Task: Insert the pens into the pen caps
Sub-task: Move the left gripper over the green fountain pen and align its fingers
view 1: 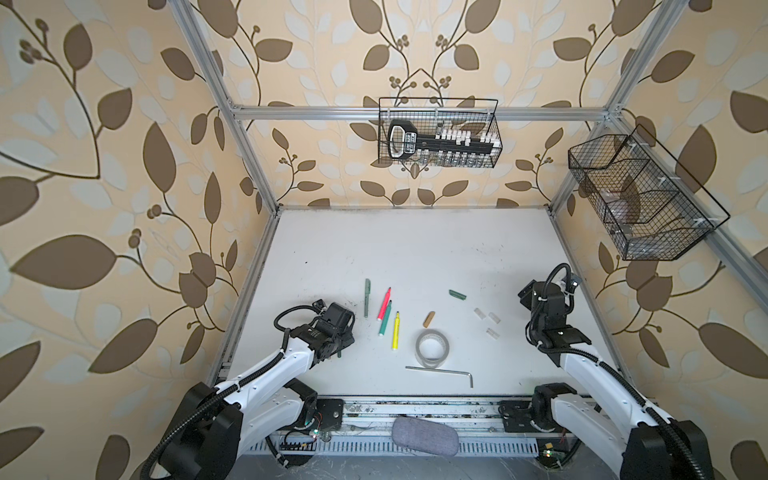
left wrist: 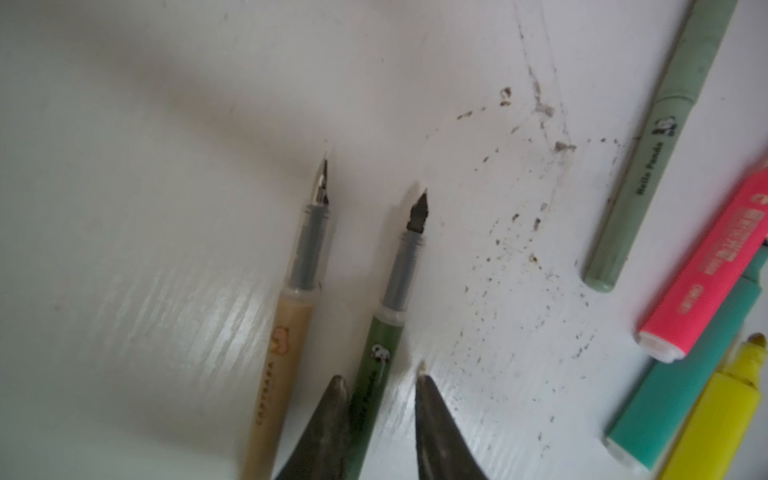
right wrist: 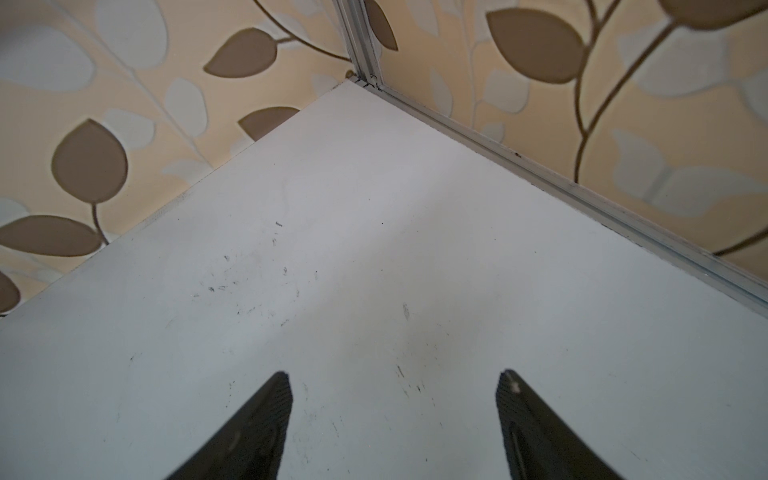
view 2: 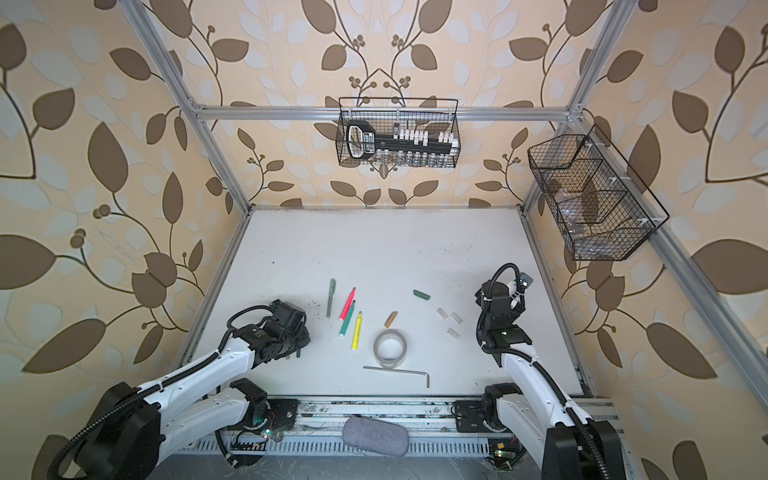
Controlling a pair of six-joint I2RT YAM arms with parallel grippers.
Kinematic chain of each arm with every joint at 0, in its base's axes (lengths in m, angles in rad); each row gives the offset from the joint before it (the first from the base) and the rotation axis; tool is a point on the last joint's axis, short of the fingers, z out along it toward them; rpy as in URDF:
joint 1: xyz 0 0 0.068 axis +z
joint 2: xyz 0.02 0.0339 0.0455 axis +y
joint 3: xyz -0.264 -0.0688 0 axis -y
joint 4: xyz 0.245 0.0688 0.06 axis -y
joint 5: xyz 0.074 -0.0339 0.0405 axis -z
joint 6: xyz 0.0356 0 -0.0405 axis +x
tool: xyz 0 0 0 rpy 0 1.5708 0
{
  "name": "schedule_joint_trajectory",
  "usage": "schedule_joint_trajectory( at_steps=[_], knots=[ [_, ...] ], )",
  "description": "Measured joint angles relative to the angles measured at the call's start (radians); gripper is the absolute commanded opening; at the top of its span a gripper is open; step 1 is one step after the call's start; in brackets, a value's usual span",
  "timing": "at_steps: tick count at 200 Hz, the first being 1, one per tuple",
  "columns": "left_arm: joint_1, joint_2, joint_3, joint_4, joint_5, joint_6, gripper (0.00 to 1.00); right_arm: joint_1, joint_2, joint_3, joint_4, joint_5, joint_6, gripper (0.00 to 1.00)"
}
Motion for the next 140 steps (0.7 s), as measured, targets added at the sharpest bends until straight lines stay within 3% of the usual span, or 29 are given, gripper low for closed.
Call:
schedule_joint_trajectory(
  at_steps=[60, 73, 85, 110, 140],
  knots=[
    [0.0, 0.041, 0.004, 0.043, 0.017, 0.0, 0.28, 0.0, -0.014, -0.006, 0.005, 0.0, 0.0, 0.78],
    [0.0, 0.044, 0.006, 0.045, 0.018, 0.003, 0.36, 0.0, -0.016, -0.009, 0.006, 0.0, 0.0, 0.79],
    [0.0, 0.043, 0.013, 0.031, 0.02, 0.01, 0.51, 0.0, -0.019, -0.013, 0.006, 0.0, 0.0, 0.79],
    [0.0, 0.001, 0.038, -0.052, -0.008, -0.005, 0.51, 0.0, -0.021, -0.016, 0.006, 0.0, 0.0, 0.79],
    [0.0, -0.146, 0.113, -0.199, -0.139, -0.051, 0.56, 0.0, -0.028, -0.016, 0.007, 0.0, 0.0, 0.79]
  ],
)
